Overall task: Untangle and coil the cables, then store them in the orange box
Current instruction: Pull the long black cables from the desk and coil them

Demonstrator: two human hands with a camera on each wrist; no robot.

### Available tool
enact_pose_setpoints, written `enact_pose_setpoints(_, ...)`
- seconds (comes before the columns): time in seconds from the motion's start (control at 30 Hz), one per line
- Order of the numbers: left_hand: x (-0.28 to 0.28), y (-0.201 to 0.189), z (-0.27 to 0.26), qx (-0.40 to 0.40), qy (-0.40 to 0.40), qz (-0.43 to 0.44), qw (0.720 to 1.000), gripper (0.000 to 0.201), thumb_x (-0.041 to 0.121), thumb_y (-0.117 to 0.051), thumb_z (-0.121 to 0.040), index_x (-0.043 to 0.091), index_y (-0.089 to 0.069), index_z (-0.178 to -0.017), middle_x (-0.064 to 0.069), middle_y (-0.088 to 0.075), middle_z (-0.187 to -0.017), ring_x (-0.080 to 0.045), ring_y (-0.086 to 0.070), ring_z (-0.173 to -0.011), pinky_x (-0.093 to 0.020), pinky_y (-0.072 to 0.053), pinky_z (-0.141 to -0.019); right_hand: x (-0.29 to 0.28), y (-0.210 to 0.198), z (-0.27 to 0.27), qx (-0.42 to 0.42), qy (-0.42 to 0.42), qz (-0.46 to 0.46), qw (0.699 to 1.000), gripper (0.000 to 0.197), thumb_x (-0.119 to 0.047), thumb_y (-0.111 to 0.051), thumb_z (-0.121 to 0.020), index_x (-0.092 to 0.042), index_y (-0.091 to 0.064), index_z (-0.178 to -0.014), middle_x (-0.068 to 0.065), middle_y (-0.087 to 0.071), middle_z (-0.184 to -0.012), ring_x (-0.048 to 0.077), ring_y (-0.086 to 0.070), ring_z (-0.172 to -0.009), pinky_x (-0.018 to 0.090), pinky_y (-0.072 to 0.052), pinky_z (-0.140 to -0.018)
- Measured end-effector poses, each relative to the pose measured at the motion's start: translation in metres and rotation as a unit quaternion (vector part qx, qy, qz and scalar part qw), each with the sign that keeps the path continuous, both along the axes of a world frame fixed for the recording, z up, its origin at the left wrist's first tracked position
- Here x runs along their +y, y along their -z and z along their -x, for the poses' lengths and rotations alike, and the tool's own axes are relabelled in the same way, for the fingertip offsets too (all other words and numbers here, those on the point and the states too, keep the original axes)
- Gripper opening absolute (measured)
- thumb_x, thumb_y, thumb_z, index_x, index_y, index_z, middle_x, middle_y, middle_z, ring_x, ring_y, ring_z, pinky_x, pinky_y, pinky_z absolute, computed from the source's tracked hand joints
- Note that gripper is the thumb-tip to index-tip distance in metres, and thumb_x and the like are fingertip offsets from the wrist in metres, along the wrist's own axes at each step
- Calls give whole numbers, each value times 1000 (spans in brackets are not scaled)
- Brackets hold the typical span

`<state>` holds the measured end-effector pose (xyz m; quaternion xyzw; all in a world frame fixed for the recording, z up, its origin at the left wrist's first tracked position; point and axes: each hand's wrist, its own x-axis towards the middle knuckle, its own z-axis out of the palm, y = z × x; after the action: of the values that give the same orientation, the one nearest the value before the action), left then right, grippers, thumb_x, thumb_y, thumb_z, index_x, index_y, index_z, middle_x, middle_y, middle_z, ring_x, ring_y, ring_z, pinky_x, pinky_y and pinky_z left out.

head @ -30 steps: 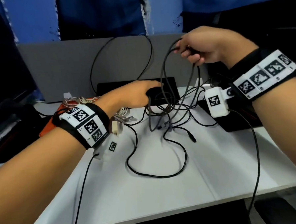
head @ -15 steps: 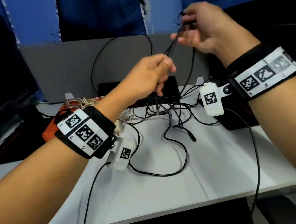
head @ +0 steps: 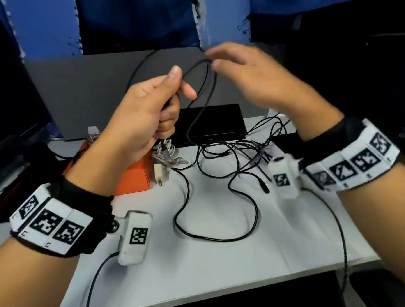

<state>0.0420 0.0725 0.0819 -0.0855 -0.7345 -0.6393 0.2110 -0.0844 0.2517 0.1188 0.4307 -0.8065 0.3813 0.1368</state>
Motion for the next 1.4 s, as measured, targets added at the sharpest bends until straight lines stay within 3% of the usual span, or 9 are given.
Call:
enact_pose_setpoints(0.17,0,12,-21,-16,-8,-62,998,42,47,-46,-105,20,-51,-73,4,-29,-55,-10,-18,-43,-23,-16,-41,-24,35,-53,46,-140,69,987,25,-26,-49,-108,-13,-70,-111,-20,-64,-78,-2,-62,-76,25,-48,-74)
enact_pose_setpoints(0.3,-16,30,-44,-65,2,-131,989,41,45,-46,-104,21,-44,-71,5,-24,-57,-8,-18,-41,-21,-16,-39,-19,50,-43,49,-45,92,993,23,-32,-53,-106,-23,-73,-99,-25,-71,-85,-3,-65,-84,25,-51,-81)
enact_pose_setpoints(0.43,-21,36,-55,-77,-12,-147,986,35,39,-44,-105,20,-50,-77,6,-23,-59,-7,-15,-43,-21,-10,-41,-7,70,-40,11,-9,36,999,20,-31,-55,-106,-25,-73,-102,-30,-56,-61,1,-50,-59,13,-31,-57)
enact_pose_setpoints(0.67,3,35,-65,-41,41,-113,992,26,22,-36,-108,10,-57,-100,-2,-43,-61,-15,-37,-43,-25,-35,-45,-5,78,-50,42,-34,60,997,25,-29,-53,-107,-26,-70,-125,-23,-72,-102,-5,-65,-96,23,-50,-83)
enact_pose_setpoints(0.83,6,23,-69,75,61,-290,952,32,27,-31,-111,13,-60,-112,11,-66,-72,-3,-67,-66,-18,-54,-61,-13,82,-78,15,-80,-96,992,42,-41,-44,-110,-40,-48,-152,-22,-67,-130,-11,-62,-112,17,-48,-100)
enact_pose_setpoints(0.97,-8,30,-62,145,-33,-128,981,40,20,-28,-112,-1,-40,-144,2,-76,-99,-20,-74,-101,-33,-58,-87,-15,82,-107,26,-179,-259,949,34,-39,-43,-110,-33,-58,-139,-40,-58,-72,-15,-53,-73,26,-38,-70)
enact_pose_setpoints(1.1,-20,41,-60,88,-139,179,970,41,20,-36,-112,9,-40,-151,-2,-77,-99,-24,-77,-81,-41,-62,-79,0,64,-114,12,-230,-293,928,29,-33,-52,-107,-21,-68,-129,-30,-64,-78,-11,-56,-80,13,-43,-75)
enact_pose_setpoints(1.23,-34,32,-72,-37,43,265,963,31,21,-40,-109,9,-65,-123,-4,-77,-91,-23,-69,-61,-35,-55,-67,16,49,-99,-2,-183,-124,975,19,-28,-59,-104,-25,-74,-116,-13,-73,-86,7,-66,-82,31,-52,-77)
enact_pose_setpoints(1.4,-31,41,-71,-91,226,32,969,39,18,-42,-100,0,-67,-124,-2,-53,-59,-21,-28,-45,-58,-28,-57,3,63,-94,-12,-145,12,989,23,-27,-57,-106,-23,-72,-123,-23,-71,-95,-5,-66,-95,13,-47,-83)
